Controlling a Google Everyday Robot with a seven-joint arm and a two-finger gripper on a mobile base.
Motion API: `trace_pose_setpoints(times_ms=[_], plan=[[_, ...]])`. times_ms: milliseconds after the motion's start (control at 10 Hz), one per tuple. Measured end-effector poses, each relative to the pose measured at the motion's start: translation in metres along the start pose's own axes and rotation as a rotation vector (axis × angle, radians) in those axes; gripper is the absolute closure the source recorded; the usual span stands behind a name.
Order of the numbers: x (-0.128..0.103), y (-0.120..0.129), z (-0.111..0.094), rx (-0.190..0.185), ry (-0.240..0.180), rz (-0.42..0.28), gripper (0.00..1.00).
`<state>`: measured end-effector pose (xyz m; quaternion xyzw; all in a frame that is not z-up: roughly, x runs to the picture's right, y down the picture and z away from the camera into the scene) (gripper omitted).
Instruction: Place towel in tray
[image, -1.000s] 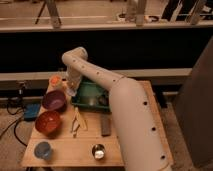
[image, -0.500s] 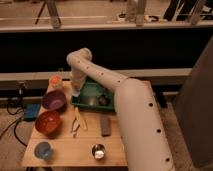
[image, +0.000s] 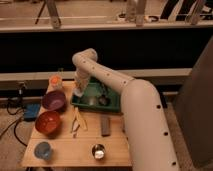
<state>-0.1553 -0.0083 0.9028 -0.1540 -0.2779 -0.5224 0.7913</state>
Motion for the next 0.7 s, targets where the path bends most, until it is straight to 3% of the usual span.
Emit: trace_pose_setpoints(times_ms=[300,400,700], plan=[[0.0,0.001,0.002,0.019,-0.017,0.012,0.2],[0.0,0.002,-0.002,0.013,-0.015,0.011,0.22],[0.003,0.014,-0.004,0.023,-0.023,0.045,0.5]])
